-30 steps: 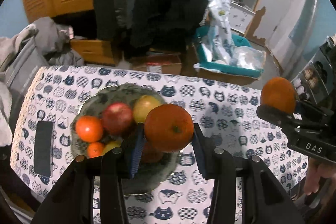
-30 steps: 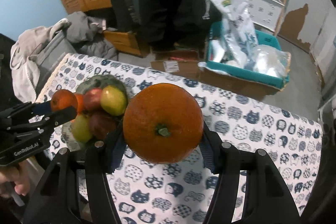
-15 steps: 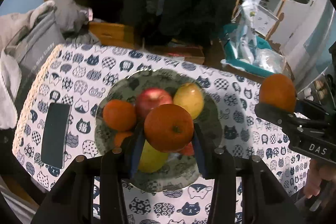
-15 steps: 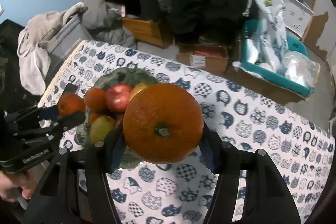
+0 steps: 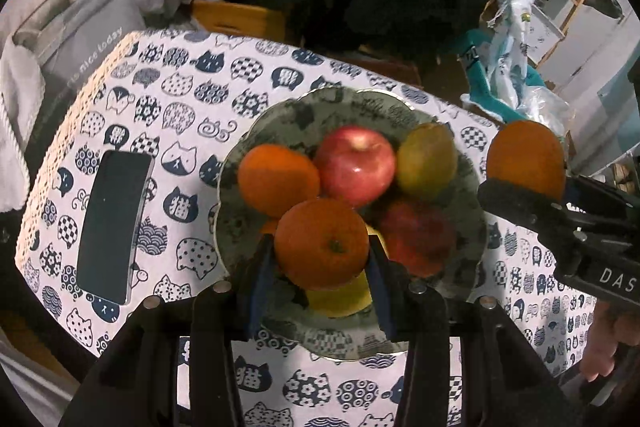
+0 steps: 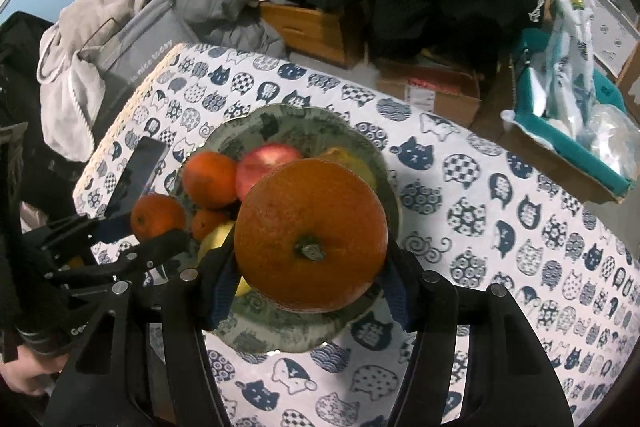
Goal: Organize fruits
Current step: 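Lower the oranges into the bowl and open both tools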
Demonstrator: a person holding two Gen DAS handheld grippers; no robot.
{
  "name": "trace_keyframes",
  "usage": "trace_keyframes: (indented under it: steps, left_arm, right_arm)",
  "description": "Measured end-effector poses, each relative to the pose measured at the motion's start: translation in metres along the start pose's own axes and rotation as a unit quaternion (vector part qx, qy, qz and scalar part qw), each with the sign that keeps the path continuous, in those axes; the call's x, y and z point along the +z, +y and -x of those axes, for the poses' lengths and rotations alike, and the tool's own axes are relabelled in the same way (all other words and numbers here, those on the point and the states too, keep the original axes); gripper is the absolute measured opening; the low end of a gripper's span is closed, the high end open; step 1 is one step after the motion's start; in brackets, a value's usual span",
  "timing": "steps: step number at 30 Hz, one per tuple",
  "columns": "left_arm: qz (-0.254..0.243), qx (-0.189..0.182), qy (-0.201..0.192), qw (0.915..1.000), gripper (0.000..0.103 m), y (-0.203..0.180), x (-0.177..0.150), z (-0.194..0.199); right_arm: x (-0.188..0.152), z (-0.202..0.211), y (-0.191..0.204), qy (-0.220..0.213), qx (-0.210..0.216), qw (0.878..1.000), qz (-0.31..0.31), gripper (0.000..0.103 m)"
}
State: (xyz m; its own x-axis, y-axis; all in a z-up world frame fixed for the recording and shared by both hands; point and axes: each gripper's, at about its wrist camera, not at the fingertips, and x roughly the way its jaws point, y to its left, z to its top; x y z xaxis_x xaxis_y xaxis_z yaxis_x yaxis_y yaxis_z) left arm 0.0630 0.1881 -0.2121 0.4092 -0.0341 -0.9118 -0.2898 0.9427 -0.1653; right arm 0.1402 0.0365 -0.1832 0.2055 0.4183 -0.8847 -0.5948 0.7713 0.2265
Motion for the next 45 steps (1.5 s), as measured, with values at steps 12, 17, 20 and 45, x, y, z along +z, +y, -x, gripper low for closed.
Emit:
trace_keyframes:
  steps: [12, 17, 20, 45]
  left_arm:
    - [-0.011, 0.009, 0.009, 0.9999, 0.064, 0.004, -0.003, -0.01]
    - [-0.014, 0.01, 0.007, 0.9998, 0.071, 0.005, -0.003, -0.007]
    - [-0.015, 0.015, 0.009, 0.9997, 0.071, 0.006, -0.003, -0.007]
    - [-0.023, 0.0, -0.083, 0.9963, 0.077, -0.007, 0.004, 0.074]
  right_arm:
    - [0.003, -0.023, 0.009, 0.025, 0.019, 1.0, -0.004, 0.062]
    - [0.004, -0.029, 0.008, 0.034, 0.031, 0.999, -0.014, 0.065]
    - [0.004, -0.029, 0.008, 0.032, 0.033, 0.999, -0.016, 0.066]
    - [0.004, 0.074, 0.017, -0.09, -0.081, 0.992, 0.036, 0.075]
